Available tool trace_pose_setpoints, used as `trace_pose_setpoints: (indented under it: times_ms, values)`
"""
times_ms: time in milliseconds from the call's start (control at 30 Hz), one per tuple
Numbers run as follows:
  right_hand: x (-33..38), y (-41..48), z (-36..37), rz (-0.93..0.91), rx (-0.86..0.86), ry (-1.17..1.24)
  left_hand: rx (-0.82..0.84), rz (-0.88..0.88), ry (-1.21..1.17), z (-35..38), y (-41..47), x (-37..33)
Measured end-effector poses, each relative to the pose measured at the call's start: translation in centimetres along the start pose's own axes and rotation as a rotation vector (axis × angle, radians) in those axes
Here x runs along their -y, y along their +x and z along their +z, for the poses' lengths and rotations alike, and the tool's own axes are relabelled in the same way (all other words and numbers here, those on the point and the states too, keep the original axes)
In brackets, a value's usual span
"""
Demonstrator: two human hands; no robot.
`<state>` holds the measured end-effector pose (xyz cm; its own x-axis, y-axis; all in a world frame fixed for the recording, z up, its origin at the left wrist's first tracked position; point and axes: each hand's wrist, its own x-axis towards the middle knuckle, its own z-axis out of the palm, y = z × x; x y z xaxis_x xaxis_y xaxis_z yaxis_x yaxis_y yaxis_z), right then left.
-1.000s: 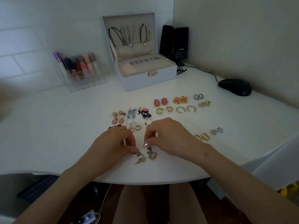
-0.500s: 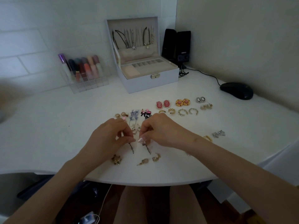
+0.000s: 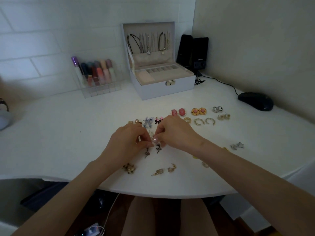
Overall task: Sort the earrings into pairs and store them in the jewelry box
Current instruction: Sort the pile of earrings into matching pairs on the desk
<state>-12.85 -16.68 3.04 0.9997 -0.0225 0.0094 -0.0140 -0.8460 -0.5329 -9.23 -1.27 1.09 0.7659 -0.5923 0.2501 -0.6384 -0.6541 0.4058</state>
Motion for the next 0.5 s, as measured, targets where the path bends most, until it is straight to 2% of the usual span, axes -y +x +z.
trace_pose_setpoints:
  times_ms: [233,333,433,500]
  values:
    - [-0.1,-1.2,-1.7,-0.034,0.037,0.005,-0.05,0.02,-0.01,-0.1,-0.6,-0.1]
    - [0.0,-3.2,-3.1,-0.083,0.148,-0.041,-0.071,0.083,-0.023,-0.6,-1.5,-0.7]
    - [0.0,-4.6,-3.7,-0.124,0.297,-0.101,0.067,0.143,-0.05,-0.9,-2.2,-1.7]
    - [-0.1,-5.1,-3.5,-0.144,0.335,-0.152,0.179,0.201,-0.047,-0.7,-2.6,-2.1]
